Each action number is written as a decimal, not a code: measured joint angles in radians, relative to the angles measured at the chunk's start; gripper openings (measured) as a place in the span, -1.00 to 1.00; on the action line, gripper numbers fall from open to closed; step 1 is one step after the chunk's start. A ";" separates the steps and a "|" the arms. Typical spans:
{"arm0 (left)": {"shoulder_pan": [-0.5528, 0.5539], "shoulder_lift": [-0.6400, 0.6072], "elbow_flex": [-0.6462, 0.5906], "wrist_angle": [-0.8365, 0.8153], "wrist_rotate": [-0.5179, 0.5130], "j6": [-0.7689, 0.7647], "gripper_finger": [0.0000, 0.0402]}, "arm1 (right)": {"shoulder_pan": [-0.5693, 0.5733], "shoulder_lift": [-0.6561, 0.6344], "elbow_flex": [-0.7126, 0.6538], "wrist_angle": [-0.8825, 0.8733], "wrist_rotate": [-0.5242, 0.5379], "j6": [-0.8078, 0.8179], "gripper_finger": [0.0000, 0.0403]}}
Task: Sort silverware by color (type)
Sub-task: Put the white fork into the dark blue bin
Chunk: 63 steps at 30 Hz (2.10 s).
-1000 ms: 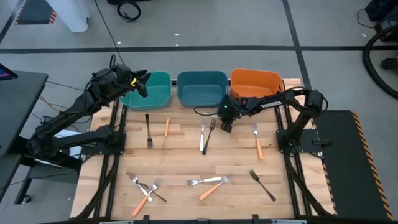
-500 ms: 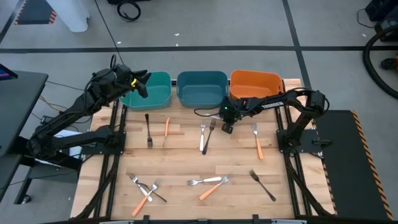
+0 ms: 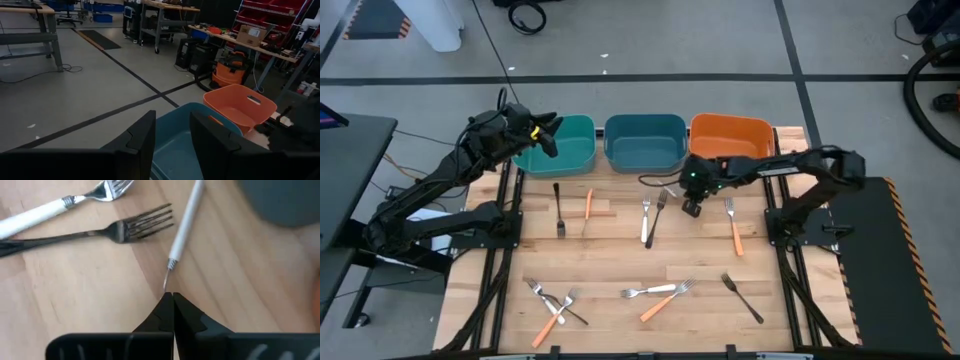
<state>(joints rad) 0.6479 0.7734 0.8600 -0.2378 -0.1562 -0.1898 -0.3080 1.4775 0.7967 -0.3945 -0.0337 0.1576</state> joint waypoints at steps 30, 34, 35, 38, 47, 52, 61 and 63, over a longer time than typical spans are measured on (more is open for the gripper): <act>0.001 0.000 0.000 0.000 0.000 0.003 -0.35 | -0.002 0.143 0.004 0.099 0.008 0.023 -0.47; 0.002 0.000 0.000 -0.001 0.000 0.003 -0.35 | 0.002 0.180 0.006 0.089 0.005 0.022 -0.47; 0.002 0.000 -0.001 -0.002 0.000 0.003 -0.35 | 0.002 0.189 0.008 0.087 0.016 0.019 -0.47; 0.002 0.000 -0.001 -0.005 0.000 0.003 -0.35 | 0.000 0.199 0.010 0.070 0.037 0.022 -0.49; 0.002 0.000 -0.001 -0.005 0.000 0.003 -0.35 | -0.010 0.138 0.000 -0.004 0.011 0.065 -0.94; 0.002 0.000 -0.001 -0.005 0.000 0.003 -0.35 | -0.010 0.038 0.002 -0.058 -0.003 0.106 -0.97; 0.002 0.000 -0.001 -0.005 0.000 0.003 -0.35 | -0.008 -0.250 0.002 -0.050 -0.121 0.077 -0.98; 0.002 0.000 -0.001 -0.005 0.000 0.003 -0.35 | -0.021 -0.292 0.002 0.026 -0.035 0.070 -0.98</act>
<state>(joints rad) 0.6498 0.7731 0.8593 -0.2424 -0.1562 -0.1871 -0.3291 1.1856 0.7990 -0.3680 -0.0687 0.2277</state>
